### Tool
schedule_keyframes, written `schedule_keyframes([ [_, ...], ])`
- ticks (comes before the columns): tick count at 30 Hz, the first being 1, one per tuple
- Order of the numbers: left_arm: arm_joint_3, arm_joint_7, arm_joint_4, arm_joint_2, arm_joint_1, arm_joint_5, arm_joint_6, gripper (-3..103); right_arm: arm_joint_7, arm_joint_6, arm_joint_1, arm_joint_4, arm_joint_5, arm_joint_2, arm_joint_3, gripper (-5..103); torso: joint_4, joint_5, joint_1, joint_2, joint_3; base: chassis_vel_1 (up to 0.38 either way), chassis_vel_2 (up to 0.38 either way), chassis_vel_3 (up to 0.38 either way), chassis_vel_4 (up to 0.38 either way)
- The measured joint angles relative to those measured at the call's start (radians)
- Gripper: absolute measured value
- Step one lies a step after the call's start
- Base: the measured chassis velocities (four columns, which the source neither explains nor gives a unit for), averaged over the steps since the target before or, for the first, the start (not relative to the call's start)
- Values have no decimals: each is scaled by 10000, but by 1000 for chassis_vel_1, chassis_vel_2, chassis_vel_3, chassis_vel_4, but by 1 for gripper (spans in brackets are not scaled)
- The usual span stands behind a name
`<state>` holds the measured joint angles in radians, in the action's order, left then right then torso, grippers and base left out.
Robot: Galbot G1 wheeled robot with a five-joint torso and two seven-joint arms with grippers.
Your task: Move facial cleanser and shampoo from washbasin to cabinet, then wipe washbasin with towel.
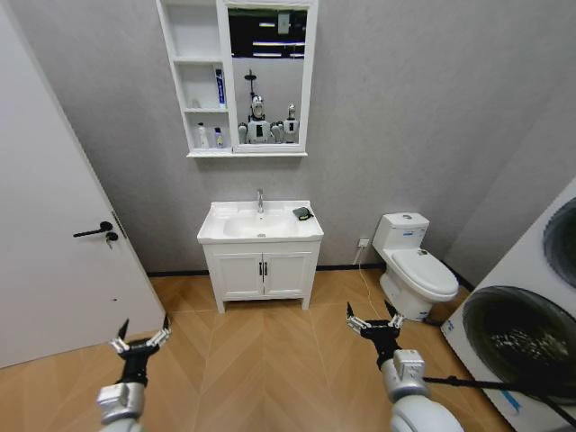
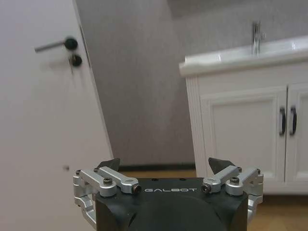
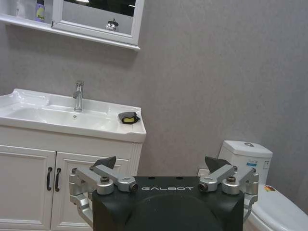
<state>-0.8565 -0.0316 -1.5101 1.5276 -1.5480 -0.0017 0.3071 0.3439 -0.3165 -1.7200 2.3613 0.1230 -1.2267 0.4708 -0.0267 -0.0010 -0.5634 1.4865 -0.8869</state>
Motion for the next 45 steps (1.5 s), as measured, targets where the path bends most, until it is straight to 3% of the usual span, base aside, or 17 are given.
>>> schedule_keyframes([
  [1,248,399,1006,-140,51,140,744,100,2,-2,0,1,0,0,0,100,2,-1,-2,-1,-1,0,0,0,0],
  [3,510,757,1282,-298,-132,5,1033,100,2,-3,1,0,1,0,0,100,1,7,-2,-1,0,0,0,0,0],
  [5,920,1295,678,-643,-764,-555,873,100,5,-4,0,0,1,0,0,100,13,2,-1,-1,-2,0,0,0,0],
  [8,992,1684,-813,-893,-1047,-775,447,100,4,-6,3,2,1,0,-1,100,5,17,0,0,1,0,0,0,0],
  [10,799,1677,-2734,-889,-1200,-1130,-424,100,5,-7,-1,2,1,-1,0,100,3,11,0,0,1,0,0,0,0],
  [11,559,1365,-3738,-796,-1167,-1306,-1063,100,5,-8,-1,3,0,-1,-1,100,0,11,0,1,1,0,0,0,0],
  [12,559,1365,-3738,-796,-1167,-1306,-1063,100,5,-8,-1,3,0,-1,-1,100,0,11,0,1,1,0,0,0,0],
  [14,-57,502,-5442,-453,-694,-1433,-2656,100,6,-8,-1,4,1,-1,-1,100,3,14,0,0,1,0,0,0,0],
  [15,-177,326,-5882,-435,-503,-1517,-3109,100,6,-9,0,5,1,0,-1,100,2,11,-2,0,1,0,0,0,0],
  [16,-177,326,-5882,-435,-503,-1517,-3109,100,6,-9,0,5,1,0,-1,100,2,11,-2,0,1,0,0,0,0],
  [18,-229,131,-6780,-765,-272,-2182,-4101,100,5,-9,0,6,2,-1,0,100,1,13,-1,0,0,0,0,0,0],
  [19,-229,131,-6780,-765,-272,-2182,-4101,100,5,-9,0,6,2,-1,0,100,1,13,-1,0,0,0,0,0,0],
  [22,-449,-364,-7278,-1076,-90,-2825,-4801,100,6,-9,0,10,1,-1,0,100,3,12,-1,0,0,0,0,0,0],
  [26,-473,-643,-7214,-1348,-1,-3187,-4941,100,5,-9,-1,12,1,-1,-1,100,3,9,-1,0,0,0,0,0,0],
  [45,-462,-664,-7185,-1384,-10,-3181,-4854,100,4,-9,-1,12,1,-1,-1,100,3,9,-1,0,0,0,0,0,0],
])
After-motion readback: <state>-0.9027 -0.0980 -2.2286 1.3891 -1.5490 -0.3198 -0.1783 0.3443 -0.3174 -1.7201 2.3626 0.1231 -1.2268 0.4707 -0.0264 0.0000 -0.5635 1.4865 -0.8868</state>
